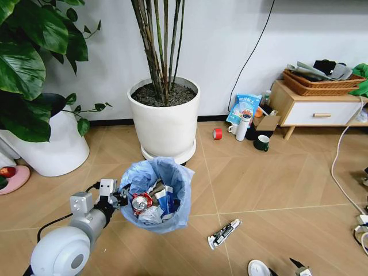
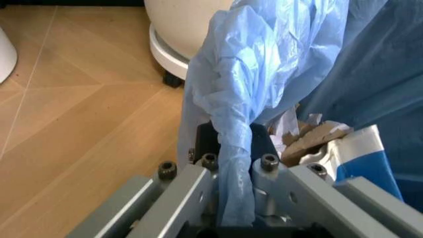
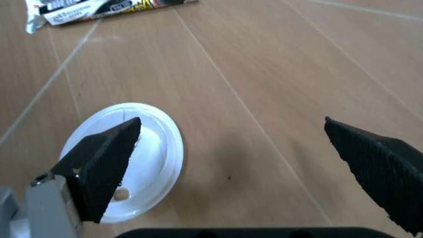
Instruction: Pick up the trash bin and place the garbage on the floor into it.
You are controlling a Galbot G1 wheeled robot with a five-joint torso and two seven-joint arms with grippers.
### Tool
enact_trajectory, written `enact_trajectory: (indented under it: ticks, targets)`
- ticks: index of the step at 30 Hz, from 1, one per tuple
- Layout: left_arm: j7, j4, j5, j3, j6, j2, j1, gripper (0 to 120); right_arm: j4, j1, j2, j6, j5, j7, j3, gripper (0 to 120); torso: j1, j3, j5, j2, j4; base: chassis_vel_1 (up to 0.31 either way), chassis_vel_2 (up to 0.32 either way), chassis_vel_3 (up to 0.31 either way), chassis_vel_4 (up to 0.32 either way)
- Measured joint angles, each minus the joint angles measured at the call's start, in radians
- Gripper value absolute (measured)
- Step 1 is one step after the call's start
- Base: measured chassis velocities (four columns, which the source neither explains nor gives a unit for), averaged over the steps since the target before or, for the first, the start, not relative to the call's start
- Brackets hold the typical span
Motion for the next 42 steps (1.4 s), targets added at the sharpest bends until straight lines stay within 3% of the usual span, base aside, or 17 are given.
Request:
enact_trajectory:
  ticks: [20, 37, 42]
  targets:
    - [-0.007, 0.011, -0.004, 0.000, 0.000, 0.001, -0.010, 0, -0.069, 0.076, 0.009, -0.038, -0.053, 0.034, -0.057, 100, 0.000, 0.000, -0.0003, 0.000, 0.0000, 0.000, 0.000, 0.000, 0.000]
    - [-0.008, 0.013, -0.006, 0.000, 0.000, 0.003, -0.014, 0, -0.112, 0.104, 0.017, -0.051, -0.082, 0.040, -0.066, 88, 0.000, 0.000, -0.0003, 0.000, 0.0000, 0.000, 0.000, 0.000, 0.000]
    - [-0.008, 0.016, -0.006, 0.002, 0.000, 0.003, -0.018, 0, -0.115, 0.107, 0.021, -0.054, -0.085, 0.016, -0.065, 75, 0.000, 0.000, -0.0006, 0.000, -0.0001, 0.000, 0.000, 0.000, 0.000]
